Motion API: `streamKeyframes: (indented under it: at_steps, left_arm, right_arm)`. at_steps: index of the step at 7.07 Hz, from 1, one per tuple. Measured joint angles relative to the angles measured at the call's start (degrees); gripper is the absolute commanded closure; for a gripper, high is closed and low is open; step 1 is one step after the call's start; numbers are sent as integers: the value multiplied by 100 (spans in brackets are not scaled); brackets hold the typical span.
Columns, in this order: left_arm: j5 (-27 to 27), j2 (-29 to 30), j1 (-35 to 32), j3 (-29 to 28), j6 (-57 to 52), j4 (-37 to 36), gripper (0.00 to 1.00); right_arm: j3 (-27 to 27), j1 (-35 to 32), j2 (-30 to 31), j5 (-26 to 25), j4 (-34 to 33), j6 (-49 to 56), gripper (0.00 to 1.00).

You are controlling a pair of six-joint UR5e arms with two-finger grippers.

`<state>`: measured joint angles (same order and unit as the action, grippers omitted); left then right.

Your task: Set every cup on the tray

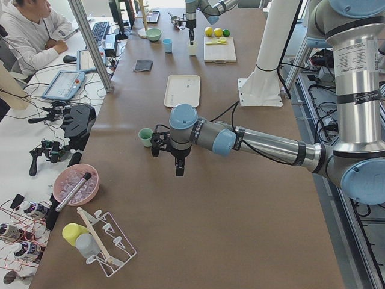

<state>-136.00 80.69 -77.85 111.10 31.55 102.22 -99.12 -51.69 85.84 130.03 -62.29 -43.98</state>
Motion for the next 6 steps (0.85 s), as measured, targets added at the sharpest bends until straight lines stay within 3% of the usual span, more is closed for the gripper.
streamKeyframes:
  at_steps: [3,6]
  left_arm:
    - [302,146,1049,22,1538,662,11]
    - [660,634,2102,50,2678,743,13]
  right_arm:
    - [6,501,-1184,-239,-449,-1102,100]
    - [91,1280,-2190,-907,-925,-2074,100]
